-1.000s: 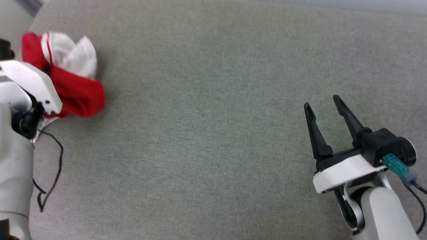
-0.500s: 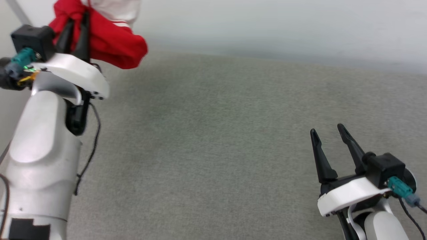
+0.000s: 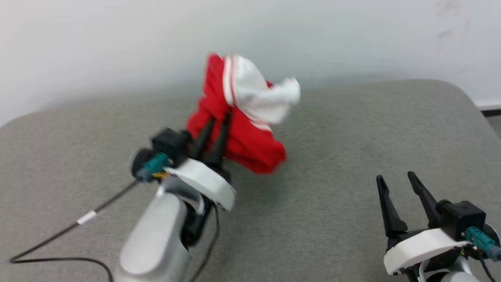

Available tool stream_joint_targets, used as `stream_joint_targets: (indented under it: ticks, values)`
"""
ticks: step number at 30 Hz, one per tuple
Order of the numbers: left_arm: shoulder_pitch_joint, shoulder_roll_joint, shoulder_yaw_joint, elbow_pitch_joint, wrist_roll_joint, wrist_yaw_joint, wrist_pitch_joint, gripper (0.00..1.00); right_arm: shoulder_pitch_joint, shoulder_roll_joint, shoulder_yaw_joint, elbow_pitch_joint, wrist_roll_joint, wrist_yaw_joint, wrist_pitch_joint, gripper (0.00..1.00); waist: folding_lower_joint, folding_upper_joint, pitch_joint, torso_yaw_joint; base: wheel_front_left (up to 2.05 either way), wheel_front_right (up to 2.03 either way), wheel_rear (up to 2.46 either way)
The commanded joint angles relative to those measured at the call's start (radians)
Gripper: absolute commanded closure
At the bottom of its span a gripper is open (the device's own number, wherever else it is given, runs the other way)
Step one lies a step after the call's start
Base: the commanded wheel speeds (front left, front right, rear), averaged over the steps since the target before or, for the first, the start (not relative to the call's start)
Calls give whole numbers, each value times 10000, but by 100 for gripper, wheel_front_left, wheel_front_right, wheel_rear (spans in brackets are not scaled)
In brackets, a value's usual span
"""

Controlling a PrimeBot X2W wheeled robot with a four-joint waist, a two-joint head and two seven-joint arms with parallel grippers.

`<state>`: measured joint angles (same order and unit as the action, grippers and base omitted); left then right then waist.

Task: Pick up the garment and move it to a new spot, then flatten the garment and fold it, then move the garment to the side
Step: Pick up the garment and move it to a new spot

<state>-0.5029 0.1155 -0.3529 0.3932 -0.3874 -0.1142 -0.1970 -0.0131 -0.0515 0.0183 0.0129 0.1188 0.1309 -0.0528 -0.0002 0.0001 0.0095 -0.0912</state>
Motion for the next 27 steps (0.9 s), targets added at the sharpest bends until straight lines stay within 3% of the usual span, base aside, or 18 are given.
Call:
stream_joint_targets:
  ticks: [1, 9, 10, 11, 12, 19, 27]
  values:
    - [128, 11, -58, -21, 6, 3, -23, 100, 91, 16, -30, -56, -37, -3, -7, 0, 2, -1, 25, -386, 0, 0, 0]
    - [1803, -519, -1549, 973, -202, 87, 248, 100, 208, 19, -61, -297, 113, -3, 139, 0, 2, -1, 452, -865, 0, 0, 0]
    - [1897, -540, -1628, 1111, -228, 102, 191, 93, 231, 19, -108, -336, 121, -3, 132, 0, 2, -1, 510, -827, 0, 0, 0]
    - [1870, -553, -1698, 1204, -146, 160, 76, 55, 255, 19, -155, -350, 109, -3, 139, 0, 2, -1, 550, -769, 0, 0, 0]
    - [1866, -560, -1781, 1345, -52, 180, -17, 0, 278, 19, -172, -356, 106, -3, 143, 0, 2, -1, 562, -700, 0, 0, 0]
    - [1809, -472, -1787, 947, 342, 316, -604, 0, 380, 18, -342, -360, 16, -3, 224, 0, 2, -1, 343, -59, 0, 0, 0]
    - [2492, -270, -812, -950, 611, 1147, -679, 0, 726, 17, -609, -431, -1, -3, 273, 0, 2, -1, -145, 633, 0, 0, 0]
